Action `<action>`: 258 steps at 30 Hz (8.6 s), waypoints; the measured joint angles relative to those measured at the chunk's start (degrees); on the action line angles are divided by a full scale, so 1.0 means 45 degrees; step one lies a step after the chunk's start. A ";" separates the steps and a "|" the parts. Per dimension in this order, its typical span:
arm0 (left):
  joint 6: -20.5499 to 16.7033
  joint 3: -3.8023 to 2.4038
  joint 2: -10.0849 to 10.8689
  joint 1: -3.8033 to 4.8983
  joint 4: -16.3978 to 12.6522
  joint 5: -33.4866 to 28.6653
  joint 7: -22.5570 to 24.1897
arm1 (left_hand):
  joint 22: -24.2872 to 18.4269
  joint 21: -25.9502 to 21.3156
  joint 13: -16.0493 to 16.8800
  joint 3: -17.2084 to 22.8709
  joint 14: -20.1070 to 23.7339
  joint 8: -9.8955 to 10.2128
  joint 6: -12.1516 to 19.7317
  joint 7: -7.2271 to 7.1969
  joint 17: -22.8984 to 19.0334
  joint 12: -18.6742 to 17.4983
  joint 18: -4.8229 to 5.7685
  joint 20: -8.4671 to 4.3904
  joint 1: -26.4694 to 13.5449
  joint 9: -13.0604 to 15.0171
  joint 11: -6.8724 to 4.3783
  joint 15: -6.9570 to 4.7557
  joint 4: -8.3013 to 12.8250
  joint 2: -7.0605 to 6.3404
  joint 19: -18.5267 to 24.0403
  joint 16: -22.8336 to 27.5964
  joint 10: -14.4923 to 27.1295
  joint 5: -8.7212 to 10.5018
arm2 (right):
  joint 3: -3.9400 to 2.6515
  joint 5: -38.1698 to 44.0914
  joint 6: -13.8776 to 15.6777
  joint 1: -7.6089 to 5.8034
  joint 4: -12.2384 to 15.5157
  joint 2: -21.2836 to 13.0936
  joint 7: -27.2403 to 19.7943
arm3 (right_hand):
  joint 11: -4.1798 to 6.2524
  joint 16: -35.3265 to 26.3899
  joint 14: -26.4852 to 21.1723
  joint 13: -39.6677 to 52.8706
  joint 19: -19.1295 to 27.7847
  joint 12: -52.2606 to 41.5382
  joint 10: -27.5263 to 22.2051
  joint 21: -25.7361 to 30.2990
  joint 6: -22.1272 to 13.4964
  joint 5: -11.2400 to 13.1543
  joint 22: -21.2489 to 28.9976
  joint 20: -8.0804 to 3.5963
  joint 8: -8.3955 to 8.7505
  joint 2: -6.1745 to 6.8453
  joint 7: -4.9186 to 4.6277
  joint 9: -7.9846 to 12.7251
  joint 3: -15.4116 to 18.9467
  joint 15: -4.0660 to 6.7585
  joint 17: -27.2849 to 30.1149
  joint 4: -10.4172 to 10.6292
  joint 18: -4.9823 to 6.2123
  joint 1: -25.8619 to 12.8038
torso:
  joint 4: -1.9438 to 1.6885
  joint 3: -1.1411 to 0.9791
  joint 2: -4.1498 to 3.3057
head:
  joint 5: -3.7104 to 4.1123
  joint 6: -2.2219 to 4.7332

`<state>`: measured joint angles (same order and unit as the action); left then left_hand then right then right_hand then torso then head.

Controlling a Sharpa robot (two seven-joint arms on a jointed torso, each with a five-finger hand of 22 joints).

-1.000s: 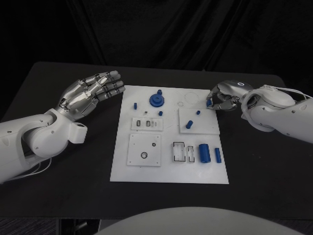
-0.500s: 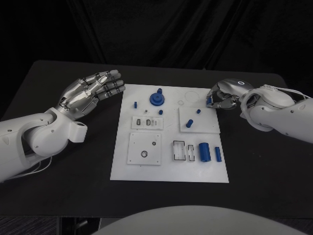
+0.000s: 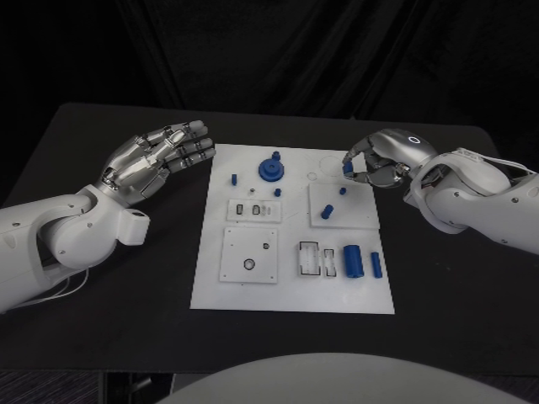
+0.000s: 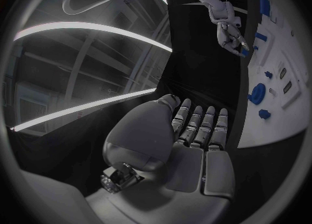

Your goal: Assemble the parts on the task board

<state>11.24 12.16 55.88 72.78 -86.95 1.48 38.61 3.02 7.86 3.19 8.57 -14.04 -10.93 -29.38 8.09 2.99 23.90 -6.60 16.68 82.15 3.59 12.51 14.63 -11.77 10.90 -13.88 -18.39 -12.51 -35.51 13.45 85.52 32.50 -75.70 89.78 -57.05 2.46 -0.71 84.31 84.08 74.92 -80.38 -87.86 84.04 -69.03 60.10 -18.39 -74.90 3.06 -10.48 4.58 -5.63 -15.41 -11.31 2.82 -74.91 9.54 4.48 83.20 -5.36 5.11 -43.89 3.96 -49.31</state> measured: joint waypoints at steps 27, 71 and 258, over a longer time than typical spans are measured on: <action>0.0143 0.0000 0.0060 -0.0023 -0.0206 0.0000 -0.0073 | 0.0002 0.0000 0.0014 0.0069 -0.0049 0.0000 0.0000 0.0000 0.0010 0.0050 0.0000 0.0000 -0.0051 0.0000 0.0000 0.0048 -0.0001 -0.0051 0.0000 0.0000 0.0000 0.0000 | 0.0019 0.0981 -0.1371 0.0700 0.0454 0.3700 0.0434 | -0.0001 -0.0156 -0.0044 -0.0003 0.0031 -0.0062 -0.0001 0.0464 -0.0009 -0.0301 -0.0009 -0.0029 0.0000 -0.0012 0.0009 0.0003 0.0016 0.0043 0.0000 -0.0122 -0.0001 0.0048 | 0.0173 0.0026 0.0042 | -0.0173 -0.0142; 0.0622 -0.0002 -0.0163 -0.0098 0.0072 0.0001 -0.0412 | -0.0021 0.0000 0.0010 0.0193 0.0000 0.0000 0.0000 0.0000 0.0005 0.0050 0.0203 0.0000 -0.0118 0.0000 0.0000 0.0095 -0.0017 0.0017 0.0000 0.0000 0.0000 0.0000 | -0.0041 0.2335 -0.1659 0.0915 0.0151 0.4064 0.2642 | -0.0002 -0.0446 -0.0044 0.0002 0.0253 0.0086 -0.0001 0.1047 -0.0034 -0.1044 -0.0003 -0.0019 0.0000 0.0114 0.0032 0.0004 -0.0089 0.0042 0.0000 -0.0473 0.0000 -0.0011 | 0.0096 0.0023 0.0042 | 0.0013 -0.0156; -0.0400 -0.0009 -0.7094 0.0628 0.3972 1.3694 -1.5481 | 1.5978 1.8298 1.5956 -0.2686 -1.5533 -0.4444 -0.4571 -0.1073 1.5984 1.4695 0.1292 -0.4301 -0.3415 0.8070 -0.2815 -0.3844 -0.0474 -0.0338 -1.5578 -1.5879 -1.5876 0.4845 | 0.0187 -0.0862 -0.0675 -0.0242 0.0330 0.0239 -0.0487 | -0.0435 -0.1382 -0.0213 -0.0002 0.1115 0.1430 -0.2070 0.3480 -0.1299 -0.0058 0.0000 0.0480 0.0554 0.0017 -0.0390 0.1047 -0.0109 -0.0424 0.0000 0.1445 0.0590 0.1347 | 0.0814 -0.1442 0.1897 | -0.1658 -0.0155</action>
<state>9.44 12.12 23.96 75.61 -69.08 63.10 -31.06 74.92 90.20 74.99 -3.51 -83.94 -30.93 -49.95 3.27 74.92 90.02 -0.79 -2.67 66.78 39.91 -0.15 -2.66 -13.91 9.38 -83.98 -89.85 -83.95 -13.71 14.29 81.64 29.46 -76.78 91.26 -55.97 0.27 -2.67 78.09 83.12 74.91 -75.36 -81.42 74.72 -53.37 54.26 -18.65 -74.91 5.22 -7.99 4.66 -7.39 -10.70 -11.80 0.91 -74.91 16.04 7.14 89.27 -1.69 -1.38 -35.35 -3.50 -50.00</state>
